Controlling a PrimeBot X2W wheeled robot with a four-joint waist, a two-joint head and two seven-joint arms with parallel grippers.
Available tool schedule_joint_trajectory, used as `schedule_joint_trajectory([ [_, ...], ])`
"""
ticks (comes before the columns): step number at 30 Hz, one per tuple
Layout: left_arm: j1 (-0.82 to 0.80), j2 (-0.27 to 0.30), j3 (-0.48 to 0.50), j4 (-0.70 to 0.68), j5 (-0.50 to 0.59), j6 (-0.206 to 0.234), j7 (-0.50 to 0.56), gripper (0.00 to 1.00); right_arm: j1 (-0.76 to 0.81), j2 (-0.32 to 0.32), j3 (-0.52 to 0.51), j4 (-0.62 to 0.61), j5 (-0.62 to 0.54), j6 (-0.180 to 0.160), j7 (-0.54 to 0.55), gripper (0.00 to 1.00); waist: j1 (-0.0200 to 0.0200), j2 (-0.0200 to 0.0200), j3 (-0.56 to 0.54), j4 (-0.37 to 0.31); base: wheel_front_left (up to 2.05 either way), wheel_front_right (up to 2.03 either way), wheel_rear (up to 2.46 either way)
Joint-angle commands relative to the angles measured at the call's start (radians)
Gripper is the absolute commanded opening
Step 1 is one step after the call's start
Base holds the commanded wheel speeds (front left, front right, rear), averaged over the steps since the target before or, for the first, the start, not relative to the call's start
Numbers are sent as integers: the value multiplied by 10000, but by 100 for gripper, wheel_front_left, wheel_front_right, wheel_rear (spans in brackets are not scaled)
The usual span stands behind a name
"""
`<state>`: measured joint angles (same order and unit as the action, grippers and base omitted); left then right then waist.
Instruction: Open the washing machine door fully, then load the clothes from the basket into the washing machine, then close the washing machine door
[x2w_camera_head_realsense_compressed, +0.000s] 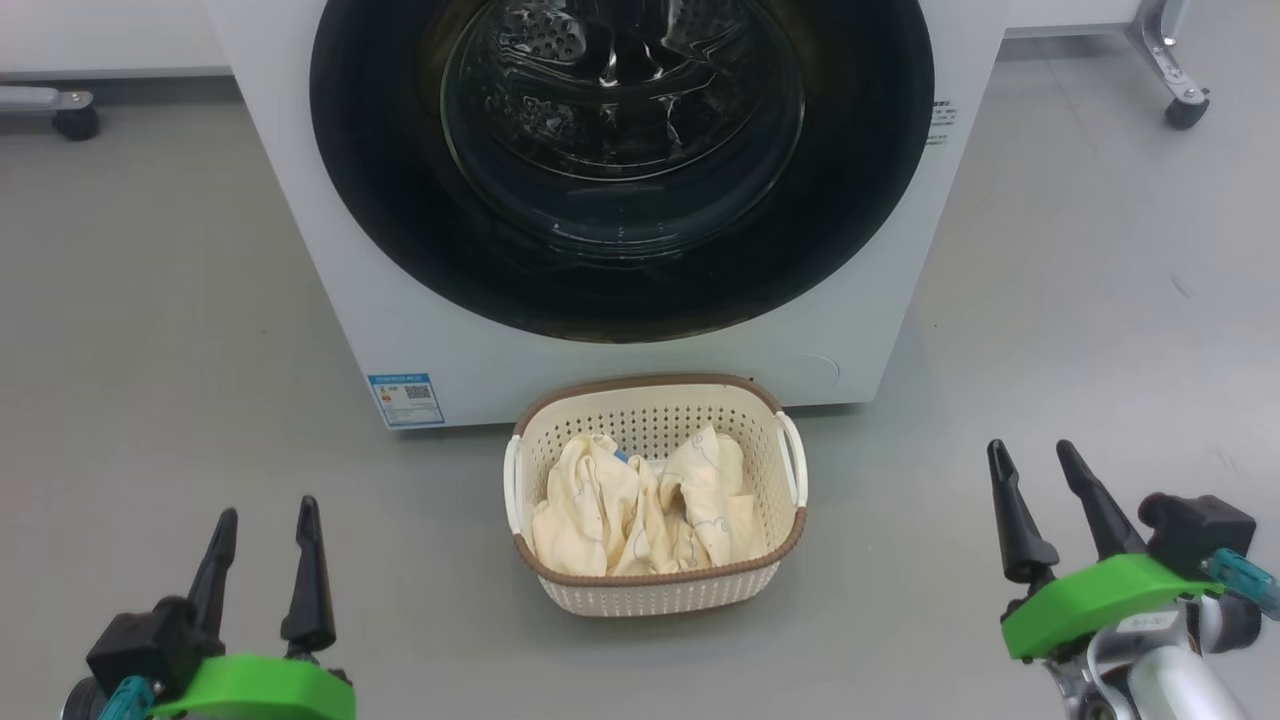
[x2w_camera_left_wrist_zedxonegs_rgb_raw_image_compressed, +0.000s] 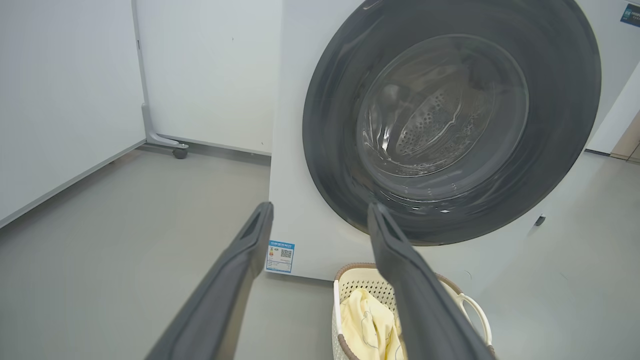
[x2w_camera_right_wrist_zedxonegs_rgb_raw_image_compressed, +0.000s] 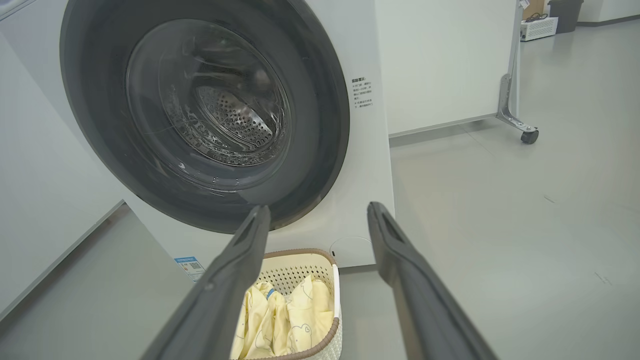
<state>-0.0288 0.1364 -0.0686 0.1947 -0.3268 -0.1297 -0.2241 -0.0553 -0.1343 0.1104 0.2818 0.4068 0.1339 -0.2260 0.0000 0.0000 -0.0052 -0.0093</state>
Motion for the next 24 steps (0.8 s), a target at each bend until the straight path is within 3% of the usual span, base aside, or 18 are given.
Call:
schedule_joint_trajectory([
  [1, -571, 182, 381, -313, 241, 54, -184, 100, -641, -257, 228, -292, -223, -31, -164, 100, 0, 0, -2, -1, 0, 0, 0],
  [8, -557, 140, 535, -184, 991, 41, -377, 100, -704, -322, 380, -337, -880, -32, -358, 100, 0, 0, -29, -9, 0, 0, 0],
  [24, -529, -36, 925, 195, 1013, 70, -377, 100, -598, -285, 245, -383, -939, -32, -358, 100, 0, 0, -14, -8, 0, 0, 0],
])
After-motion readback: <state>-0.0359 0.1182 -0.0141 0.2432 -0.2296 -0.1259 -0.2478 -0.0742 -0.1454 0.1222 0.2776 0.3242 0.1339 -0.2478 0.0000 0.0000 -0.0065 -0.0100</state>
